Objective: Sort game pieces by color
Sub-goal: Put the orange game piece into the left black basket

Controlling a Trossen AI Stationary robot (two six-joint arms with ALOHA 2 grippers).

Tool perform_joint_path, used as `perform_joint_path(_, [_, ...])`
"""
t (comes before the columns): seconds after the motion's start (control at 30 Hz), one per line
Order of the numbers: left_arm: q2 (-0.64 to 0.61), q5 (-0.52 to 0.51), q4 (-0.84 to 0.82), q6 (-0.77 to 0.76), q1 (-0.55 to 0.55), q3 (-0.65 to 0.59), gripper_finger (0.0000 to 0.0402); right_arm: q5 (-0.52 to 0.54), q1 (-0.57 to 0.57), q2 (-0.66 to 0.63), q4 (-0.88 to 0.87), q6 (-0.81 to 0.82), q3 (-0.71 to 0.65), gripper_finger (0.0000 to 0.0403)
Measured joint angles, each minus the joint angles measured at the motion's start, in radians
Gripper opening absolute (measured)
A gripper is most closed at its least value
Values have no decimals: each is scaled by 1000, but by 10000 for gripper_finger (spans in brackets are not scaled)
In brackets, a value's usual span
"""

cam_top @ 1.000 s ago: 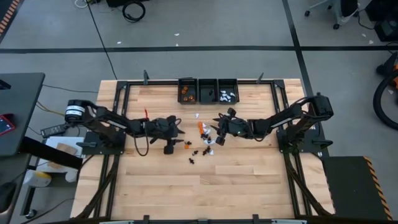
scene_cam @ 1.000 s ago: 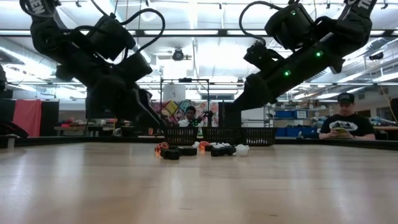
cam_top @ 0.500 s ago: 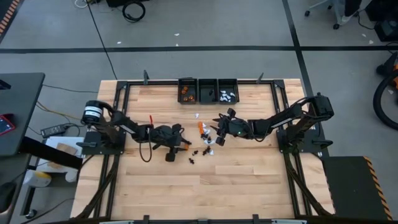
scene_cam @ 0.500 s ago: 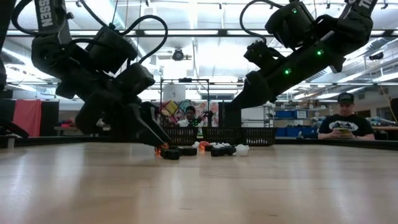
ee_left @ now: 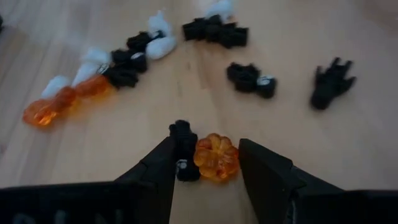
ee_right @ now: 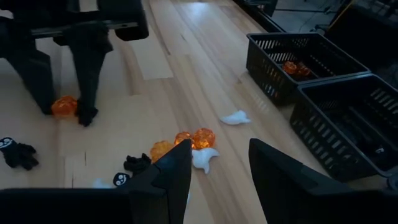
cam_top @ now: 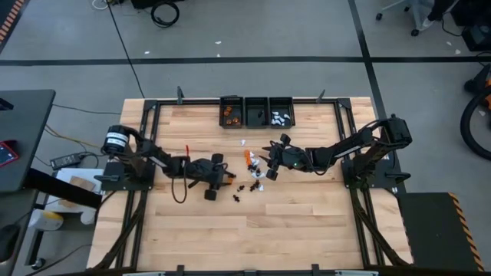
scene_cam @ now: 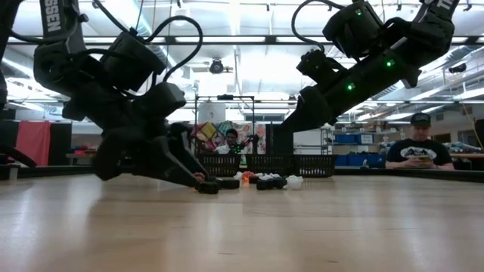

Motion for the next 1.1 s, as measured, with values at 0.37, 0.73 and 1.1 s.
perform_joint_path(0.37, [0,44,-1,15,-48,0,157,0,0,0,0,-5,0,165])
perform_joint_path(0.73, [0,35,4,7,-49,0,157,0,1,0,4,-6,0,165])
perform_joint_path(1.1, [0,58,-7,-7,-46,2,130,-2,2,0,6,-7,0,165])
